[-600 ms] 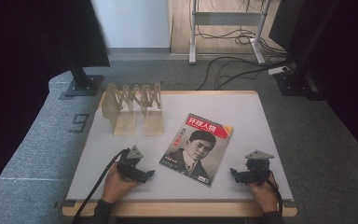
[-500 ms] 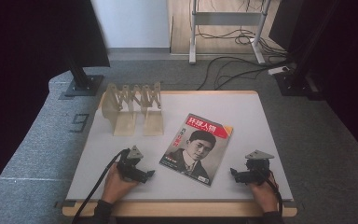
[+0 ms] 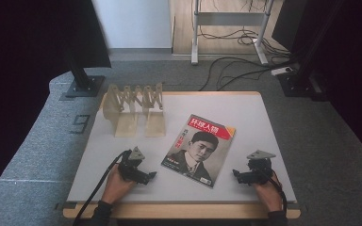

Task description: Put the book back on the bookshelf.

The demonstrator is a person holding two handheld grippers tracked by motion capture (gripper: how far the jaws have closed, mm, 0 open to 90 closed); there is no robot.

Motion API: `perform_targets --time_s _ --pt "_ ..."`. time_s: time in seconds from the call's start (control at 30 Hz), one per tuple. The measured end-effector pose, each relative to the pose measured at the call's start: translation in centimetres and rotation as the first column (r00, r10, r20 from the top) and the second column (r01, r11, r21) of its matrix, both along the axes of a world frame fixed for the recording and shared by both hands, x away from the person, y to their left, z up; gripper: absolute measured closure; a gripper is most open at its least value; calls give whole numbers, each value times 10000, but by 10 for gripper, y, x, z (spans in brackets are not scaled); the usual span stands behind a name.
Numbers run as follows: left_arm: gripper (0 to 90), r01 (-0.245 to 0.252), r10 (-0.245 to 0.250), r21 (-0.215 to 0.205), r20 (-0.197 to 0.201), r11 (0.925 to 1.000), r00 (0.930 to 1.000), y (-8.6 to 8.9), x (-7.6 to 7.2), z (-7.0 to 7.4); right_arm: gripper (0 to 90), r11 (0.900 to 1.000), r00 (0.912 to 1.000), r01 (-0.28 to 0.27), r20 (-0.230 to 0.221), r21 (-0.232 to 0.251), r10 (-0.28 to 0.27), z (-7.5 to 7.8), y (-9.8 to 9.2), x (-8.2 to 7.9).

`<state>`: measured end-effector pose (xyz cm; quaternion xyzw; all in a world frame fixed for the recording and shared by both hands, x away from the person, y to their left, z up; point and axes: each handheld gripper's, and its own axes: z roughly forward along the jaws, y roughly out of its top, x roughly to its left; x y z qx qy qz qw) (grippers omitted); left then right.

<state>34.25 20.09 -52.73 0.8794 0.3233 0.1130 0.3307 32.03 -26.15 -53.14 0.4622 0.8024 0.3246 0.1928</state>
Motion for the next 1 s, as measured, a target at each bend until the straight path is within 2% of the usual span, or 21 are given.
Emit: perform_targets --time_s 0.07,0.13,0.2,0.37,0.43,0.5,0.7,0.83,0.9,1.0 --pt "0 -35 35 9 -69 10000 10000 -1 0 1 40 10000 9998 -15 192 -79 17 2 1 1" --pt "0 60 -63 -173 -168 9998 9998 -1 2 3 35 9999 9998 -141 150 12 141 3 1 2" --pt "0 90 -97 -393 -172 9992 9998 -2 3 6 25 9998 9993 -220 289 -26 220 6 4 4" --pt "0 346 -347 -423 -25 9985 9994 -10 4 15 0 9984 9970 -521 590 206 508 16 9 12" --pt "0 478 -484 -536 -96 9974 9988 -14 6 18 0 9981 9962 -571 671 246 553 19 11 16" --pt "0 593 -596 -459 -54 9972 9982 -19 8 19 0 9971 9950 -671 760 371 641 21 12 21" --pt "0 927 -928 -169 -76 9955 9957 -37 19 25 0 9960 9932 -871 793 195 853 27 18 39" --pt "0 1033 -1035 -158 -142 9945 9945 -47 28 27 0 9948 9917 -1015 799 55 1008 29 23 53" --pt "10 1046 -1051 -324 -145 9940 9944 -51 32 28 0 9944 9911 -1043 812 -163 1053 30 25 59" --pt "8 1126 -1129 -235 -139 9934 9935 -57 38 28 0 9944 9913 -1053 785 -120 1059 30 27 70"
